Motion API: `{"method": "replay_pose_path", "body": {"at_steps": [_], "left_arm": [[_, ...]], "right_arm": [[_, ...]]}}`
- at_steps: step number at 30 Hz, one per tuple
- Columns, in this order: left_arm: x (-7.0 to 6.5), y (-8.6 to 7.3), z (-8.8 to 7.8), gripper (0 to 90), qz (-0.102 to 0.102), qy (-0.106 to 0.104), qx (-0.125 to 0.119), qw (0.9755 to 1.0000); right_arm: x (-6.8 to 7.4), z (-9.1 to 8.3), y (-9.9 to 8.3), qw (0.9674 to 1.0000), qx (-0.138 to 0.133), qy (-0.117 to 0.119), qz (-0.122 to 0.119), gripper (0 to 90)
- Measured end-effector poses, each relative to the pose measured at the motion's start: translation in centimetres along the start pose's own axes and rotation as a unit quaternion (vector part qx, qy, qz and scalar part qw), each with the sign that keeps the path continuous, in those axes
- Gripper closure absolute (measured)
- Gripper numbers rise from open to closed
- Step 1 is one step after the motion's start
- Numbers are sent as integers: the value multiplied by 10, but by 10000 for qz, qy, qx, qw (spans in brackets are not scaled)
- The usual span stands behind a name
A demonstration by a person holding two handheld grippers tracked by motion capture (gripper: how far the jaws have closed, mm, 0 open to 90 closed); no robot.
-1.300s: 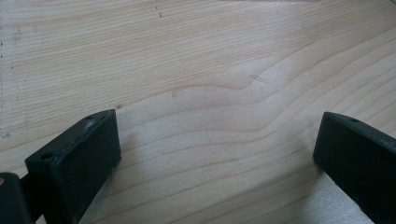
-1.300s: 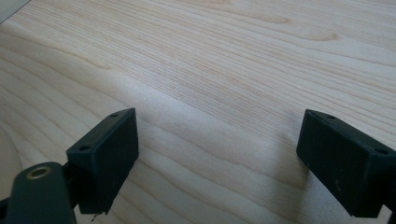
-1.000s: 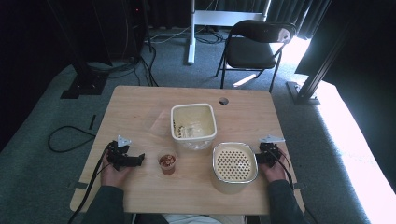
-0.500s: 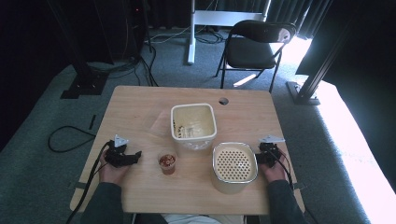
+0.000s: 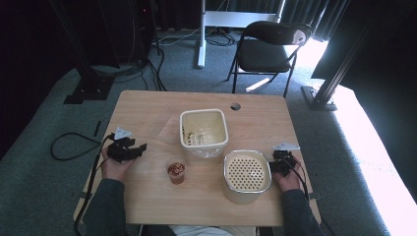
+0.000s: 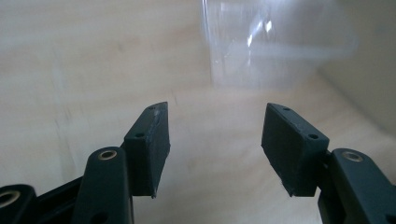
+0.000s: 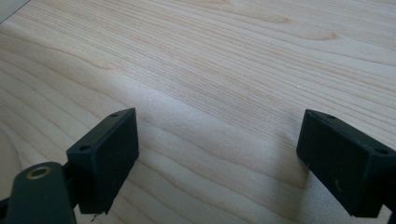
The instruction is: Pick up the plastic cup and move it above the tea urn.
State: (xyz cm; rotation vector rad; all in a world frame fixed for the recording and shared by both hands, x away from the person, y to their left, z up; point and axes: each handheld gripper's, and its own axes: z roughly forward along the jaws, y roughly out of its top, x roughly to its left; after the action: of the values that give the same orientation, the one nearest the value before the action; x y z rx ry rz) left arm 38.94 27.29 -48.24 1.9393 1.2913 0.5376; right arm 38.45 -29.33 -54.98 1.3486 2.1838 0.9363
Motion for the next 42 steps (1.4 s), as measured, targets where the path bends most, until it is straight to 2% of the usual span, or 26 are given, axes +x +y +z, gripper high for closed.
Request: {"method": "replay_pose_path", "body": {"at_steps": [5, 9, 13, 16, 19, 21, 25, 30, 32, 34, 37, 38, 42], "left_arm": [[-1, 34, 7, 460, 31, -50, -165, 9998], [-4, 51, 28, 477, 71, -13, -27, 10000], [-2, 54, 52, 496, -66, -14, 265, 9996], [0, 52, 65, 541, -57, 41, 507, 9987], [1, 51, 71, 645, -22, 105, 655, 9978], [3, 50, 71, 715, -38, 64, 679, 9977], [7, 51, 65, 818, -16, 140, 566, 9983], [13, 55, 43, 855, -68, 135, 27, 9999], [14, 58, 32, 866, -16, 219, -155, 9996], [14, 60, 21, 869, 54, 182, -318, 9993], [13, 61, 13, 871, 133, 180, -379, 9990], [12, 62, 5, 871, 201, 176, -462, 9986], [10, 65, -10, 873, 217, 151, -700, 9972]], "right_arm": [[0, 0, 0, 10000, 2, 0, -1, 124], [0, 0, 0, 10000, 2, -1, 0, 123], [0, 0, 0, 10000, 1, -2, -1, 123], [0, 0, 0, 10000, 3, -1, 1, 124], [0, 0, 0, 10000, 1, -2, 1, 124], [0, 0, 0, 10000, 2, -2, 1, 124], [0, 0, 0, 10000, 3, -2, 1, 124], [0, 0, 0, 10000, 1, -1, 1, 124], [0, 0, 0, 10000, -1, -2, -2, 124], [0, 0, 0, 10000, 2, -2, -1, 124], [0, 0, 0, 10000, 2, -2, -1, 124], [0, 0, 0, 10000, 3, -1, 1, 124], [0, 0, 0, 10000, 0, -10, 7, 124]]}}
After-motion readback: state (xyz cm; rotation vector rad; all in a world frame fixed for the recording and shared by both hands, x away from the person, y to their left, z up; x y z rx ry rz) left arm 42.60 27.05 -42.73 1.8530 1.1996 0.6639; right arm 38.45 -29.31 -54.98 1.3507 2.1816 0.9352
